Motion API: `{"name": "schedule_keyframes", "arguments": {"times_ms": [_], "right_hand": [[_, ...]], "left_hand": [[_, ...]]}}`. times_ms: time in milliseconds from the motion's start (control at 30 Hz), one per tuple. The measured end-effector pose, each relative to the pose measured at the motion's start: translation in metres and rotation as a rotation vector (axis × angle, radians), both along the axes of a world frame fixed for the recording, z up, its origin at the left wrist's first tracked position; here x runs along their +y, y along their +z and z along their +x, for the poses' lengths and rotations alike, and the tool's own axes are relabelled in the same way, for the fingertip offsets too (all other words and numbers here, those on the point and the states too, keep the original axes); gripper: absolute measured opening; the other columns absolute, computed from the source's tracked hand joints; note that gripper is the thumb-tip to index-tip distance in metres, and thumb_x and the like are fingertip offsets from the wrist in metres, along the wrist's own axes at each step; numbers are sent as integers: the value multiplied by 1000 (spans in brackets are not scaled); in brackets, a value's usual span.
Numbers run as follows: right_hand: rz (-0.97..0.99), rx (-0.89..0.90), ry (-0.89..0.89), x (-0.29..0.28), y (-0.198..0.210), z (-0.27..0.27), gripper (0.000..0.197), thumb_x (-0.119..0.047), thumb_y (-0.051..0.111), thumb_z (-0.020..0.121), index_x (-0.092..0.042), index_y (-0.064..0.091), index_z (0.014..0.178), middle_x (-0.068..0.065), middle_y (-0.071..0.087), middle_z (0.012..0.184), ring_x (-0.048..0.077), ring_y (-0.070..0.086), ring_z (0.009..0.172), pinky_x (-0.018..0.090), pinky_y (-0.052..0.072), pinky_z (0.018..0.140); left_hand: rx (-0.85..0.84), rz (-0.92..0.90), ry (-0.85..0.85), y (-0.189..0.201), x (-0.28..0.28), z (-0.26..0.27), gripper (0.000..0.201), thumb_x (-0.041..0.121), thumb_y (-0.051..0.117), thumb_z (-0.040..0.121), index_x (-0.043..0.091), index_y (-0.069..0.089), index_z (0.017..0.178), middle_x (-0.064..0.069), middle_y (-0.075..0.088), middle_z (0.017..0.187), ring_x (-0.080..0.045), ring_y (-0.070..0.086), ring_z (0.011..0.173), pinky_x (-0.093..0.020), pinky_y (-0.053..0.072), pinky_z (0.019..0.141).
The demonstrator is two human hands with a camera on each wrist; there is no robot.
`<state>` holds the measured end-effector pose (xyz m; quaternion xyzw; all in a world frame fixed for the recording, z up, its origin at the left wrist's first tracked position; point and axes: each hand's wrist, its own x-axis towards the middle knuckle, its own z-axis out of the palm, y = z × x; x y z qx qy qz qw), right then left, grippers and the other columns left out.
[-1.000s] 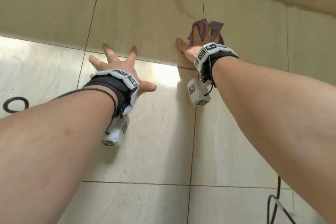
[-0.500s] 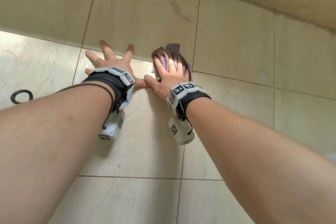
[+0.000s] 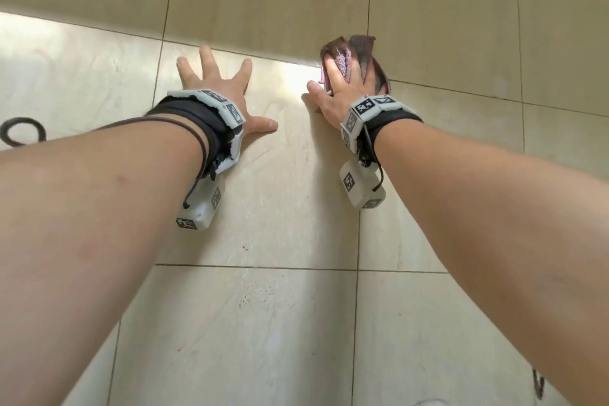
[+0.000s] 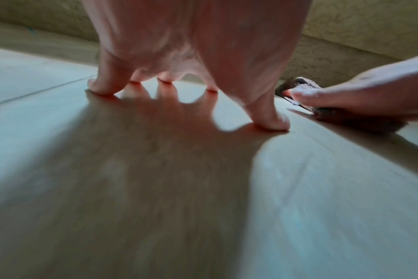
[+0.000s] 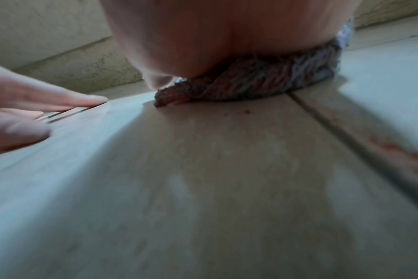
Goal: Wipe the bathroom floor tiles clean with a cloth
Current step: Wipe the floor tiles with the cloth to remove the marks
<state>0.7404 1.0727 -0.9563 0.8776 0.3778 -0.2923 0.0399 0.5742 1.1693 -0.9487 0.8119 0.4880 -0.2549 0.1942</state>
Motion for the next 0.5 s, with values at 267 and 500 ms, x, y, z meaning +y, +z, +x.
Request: {"name": "schedule_keyframes", "arguments": {"times_ms": [267,500], "right_hand": [[24,87,47,-58,6,-44,64,-64,31,96,-48,2,151,-13,-21,160,25,-21,147,56,-6,116],[-30,105,50,-97,2,-74,72,-66,32,95,-45,-6,152,-7,-28,158,27,-25,146,55,-10,115]], "left_hand": [[52,19,-14,-2,-25,-16,118,81,63,66,43,-7,153,-13,-24,160,-48,-16,144,-64,10,115],[43,33,-21,-2,-24,-15,118,80,65,65,41,-2,154,-13,-20,161,-51,-11,144,-70,15,111]]}}
